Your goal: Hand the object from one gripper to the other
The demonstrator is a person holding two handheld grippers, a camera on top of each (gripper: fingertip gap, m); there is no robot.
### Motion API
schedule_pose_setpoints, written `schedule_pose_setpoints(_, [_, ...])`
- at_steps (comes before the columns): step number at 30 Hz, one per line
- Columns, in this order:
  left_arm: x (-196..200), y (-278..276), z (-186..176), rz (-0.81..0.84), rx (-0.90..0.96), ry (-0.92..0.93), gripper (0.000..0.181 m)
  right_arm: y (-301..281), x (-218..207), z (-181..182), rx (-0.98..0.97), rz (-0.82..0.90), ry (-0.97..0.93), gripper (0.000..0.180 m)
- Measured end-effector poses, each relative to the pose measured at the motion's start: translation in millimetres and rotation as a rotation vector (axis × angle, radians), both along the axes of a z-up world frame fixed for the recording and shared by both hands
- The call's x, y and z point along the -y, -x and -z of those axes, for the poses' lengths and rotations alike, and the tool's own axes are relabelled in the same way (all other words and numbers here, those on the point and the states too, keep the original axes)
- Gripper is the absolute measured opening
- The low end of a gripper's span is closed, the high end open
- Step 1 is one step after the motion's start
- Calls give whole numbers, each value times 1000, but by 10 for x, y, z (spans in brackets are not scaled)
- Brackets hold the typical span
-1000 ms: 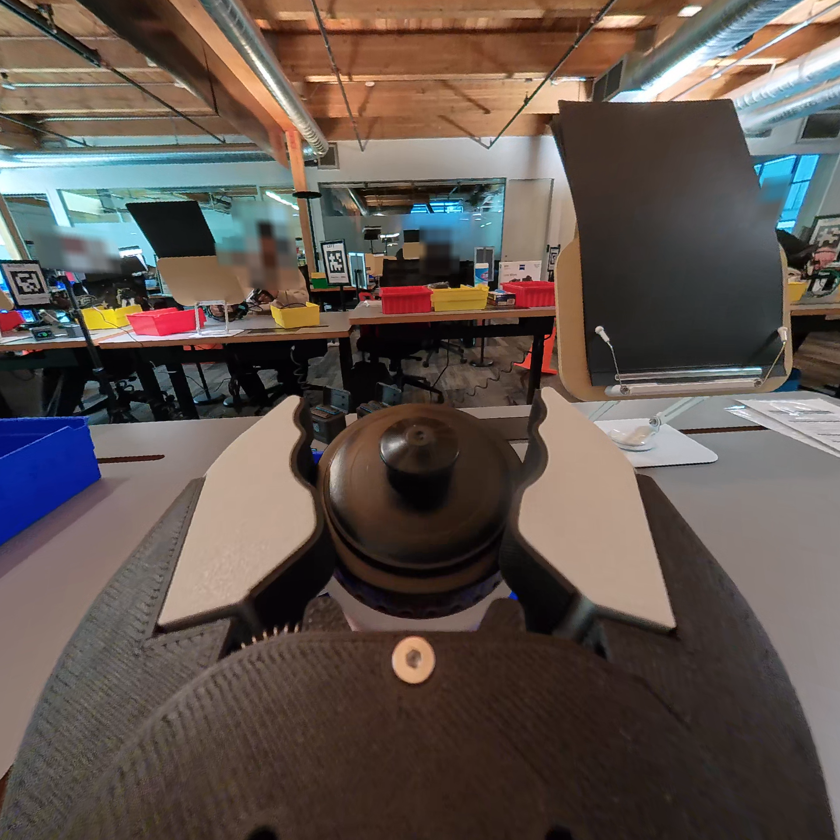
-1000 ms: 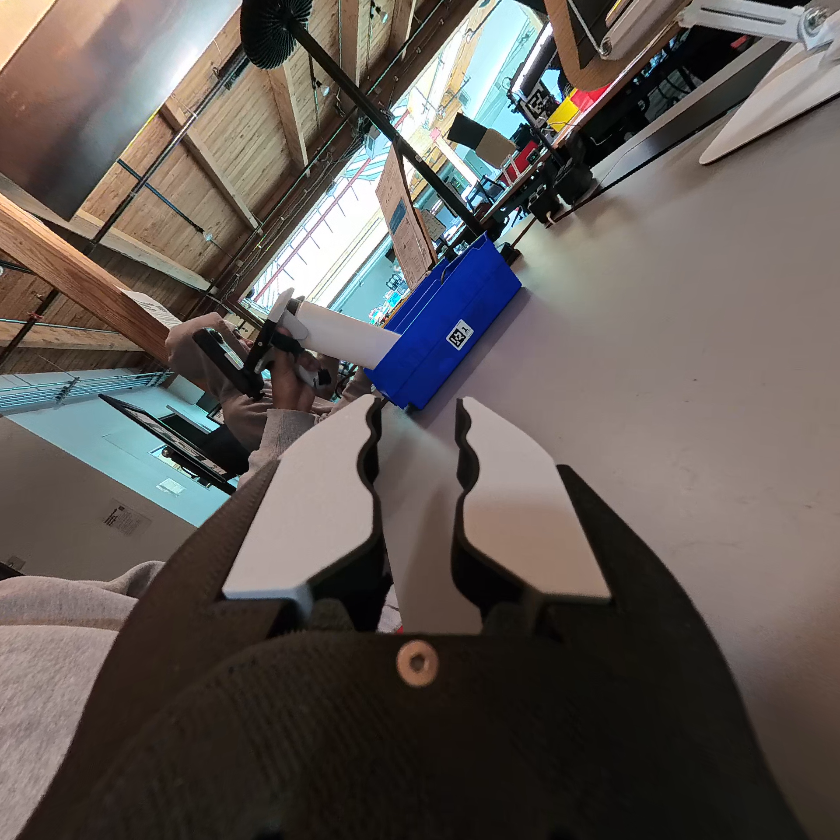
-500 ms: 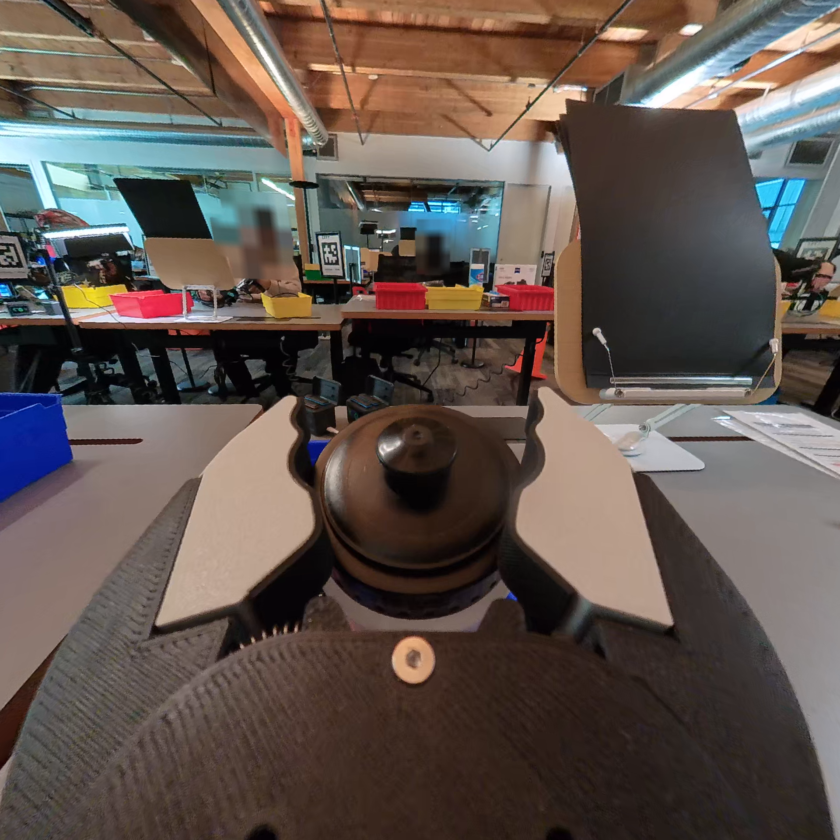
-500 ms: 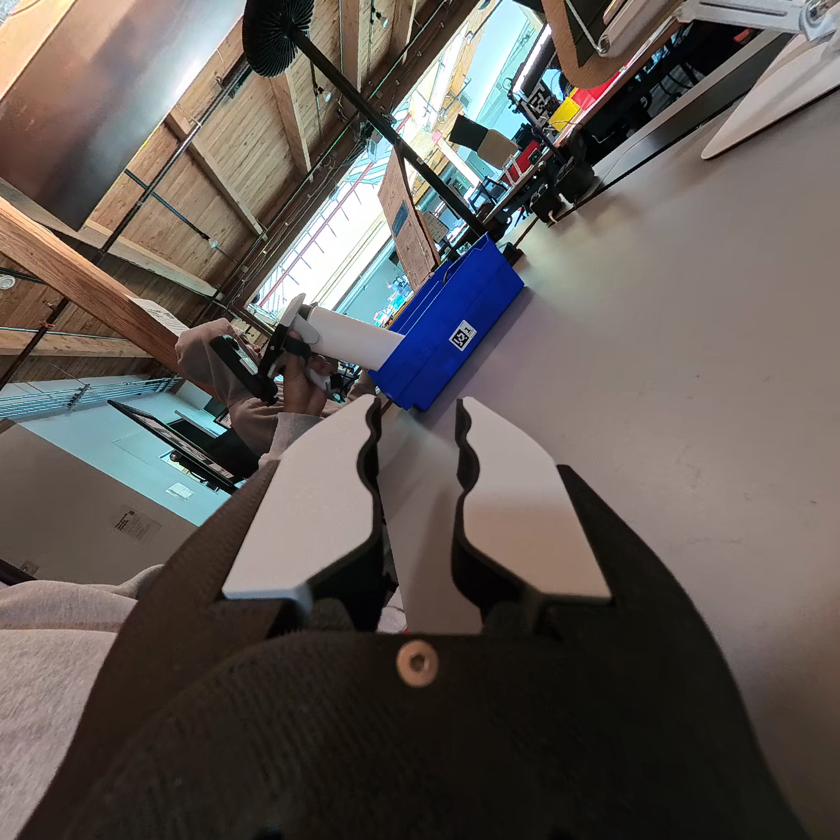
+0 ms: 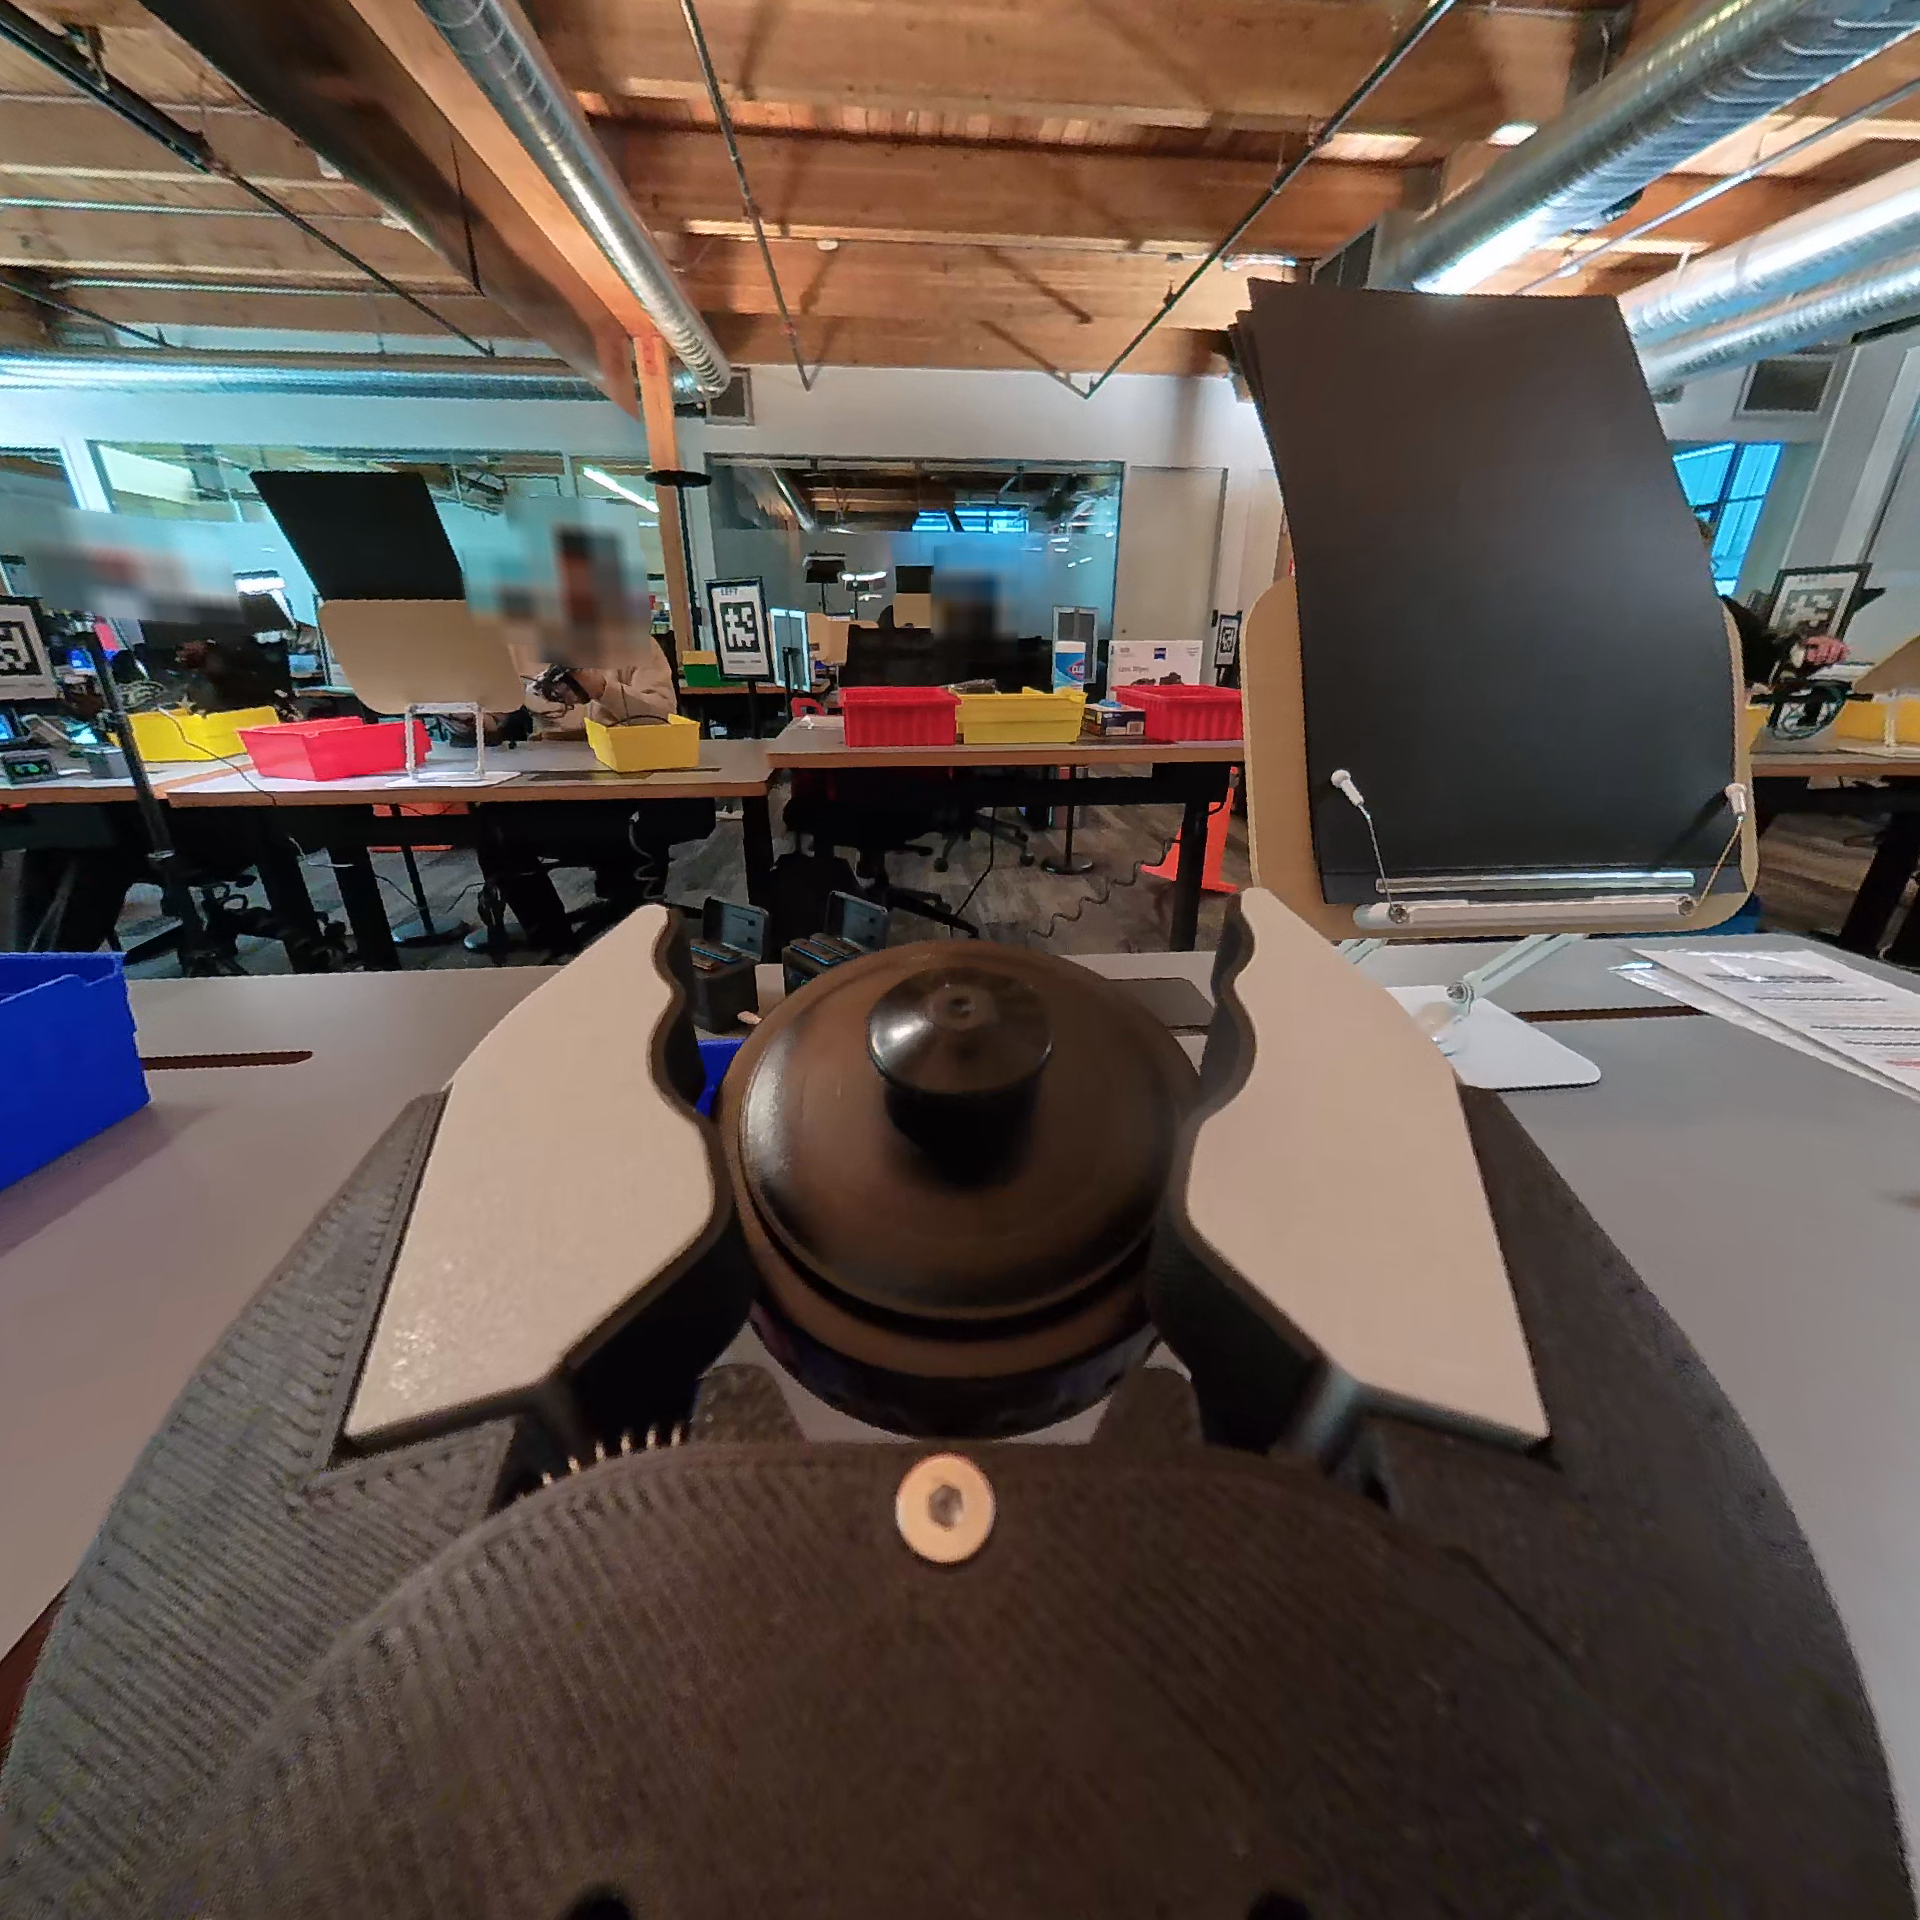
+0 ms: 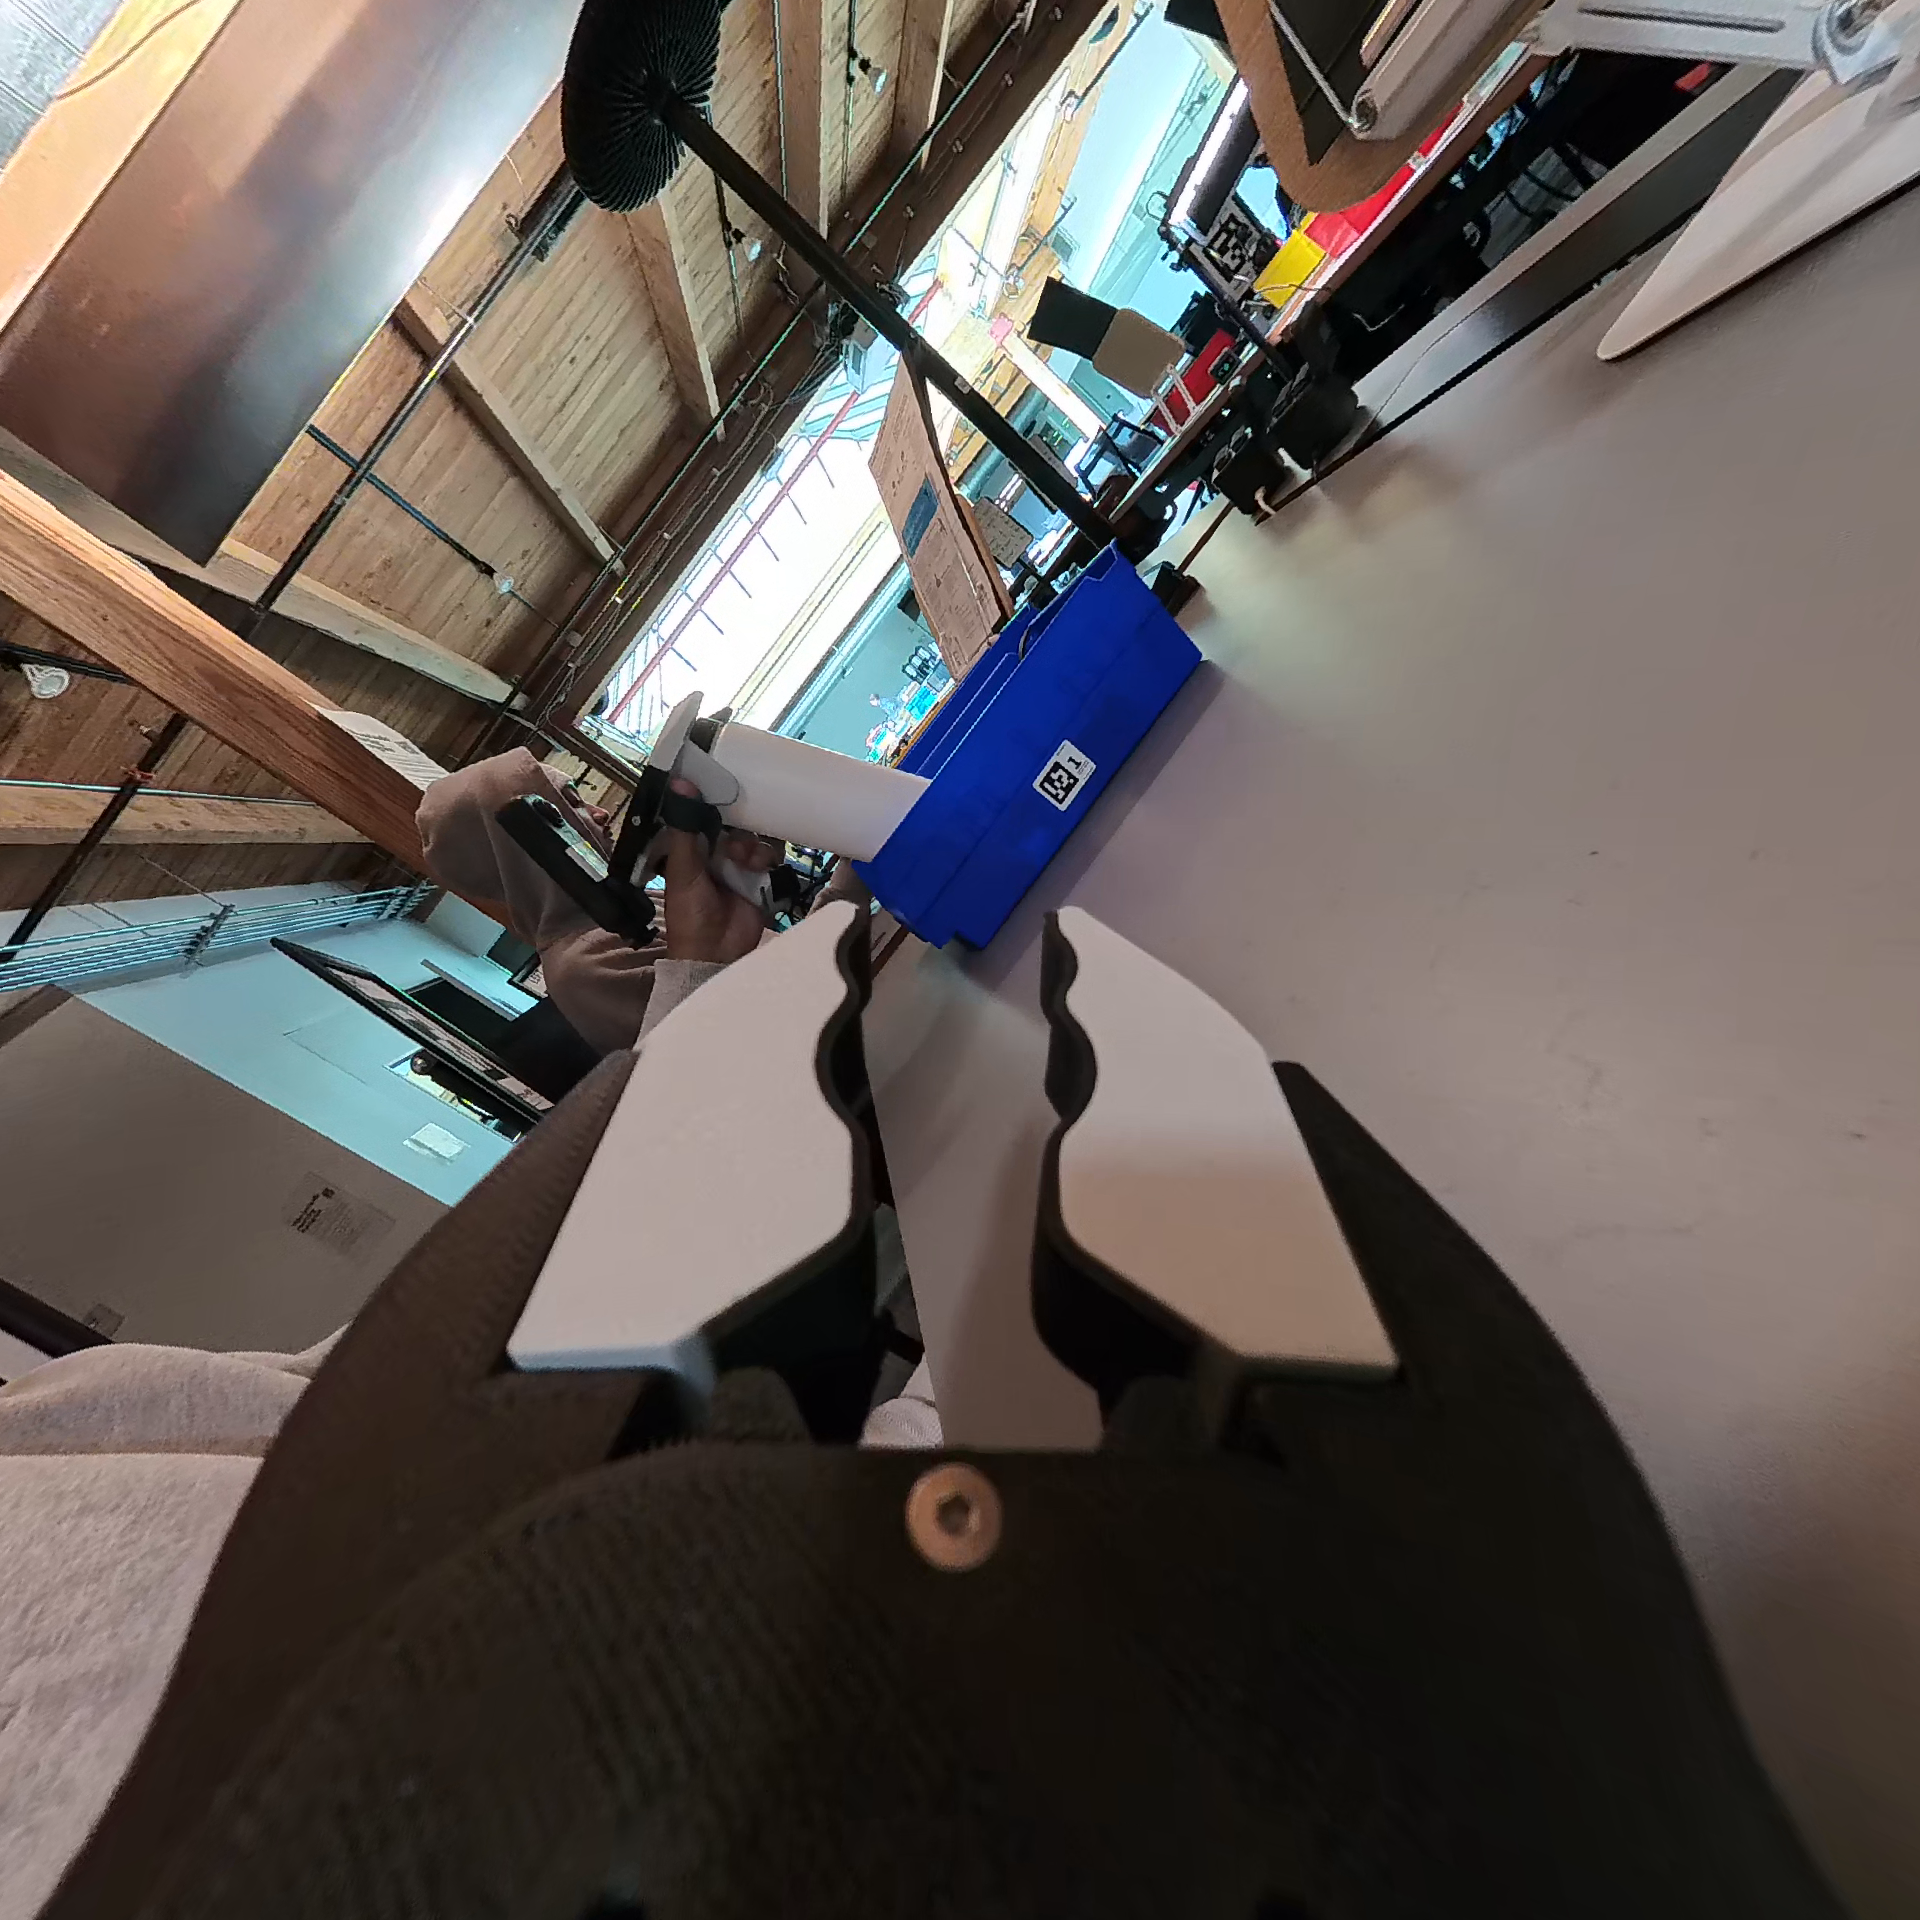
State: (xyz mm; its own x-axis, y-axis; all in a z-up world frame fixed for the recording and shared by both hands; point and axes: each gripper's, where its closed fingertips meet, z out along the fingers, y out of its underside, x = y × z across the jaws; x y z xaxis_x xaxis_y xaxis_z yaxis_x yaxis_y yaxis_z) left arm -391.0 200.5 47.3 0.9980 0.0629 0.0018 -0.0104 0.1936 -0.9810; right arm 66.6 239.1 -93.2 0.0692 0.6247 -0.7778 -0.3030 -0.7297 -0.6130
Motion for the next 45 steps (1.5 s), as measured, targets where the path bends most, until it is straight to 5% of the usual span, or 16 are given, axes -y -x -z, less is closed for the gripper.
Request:
schedule_pose_setpoints(34, [-18,25,25,49,143,-120,121,-18,-24,4,-29,1,36,32])
schedule_pose_setpoints(45, [-72,-3,140,-70,-22,-33,99,-24,-27,7,-42,-1,52,32])
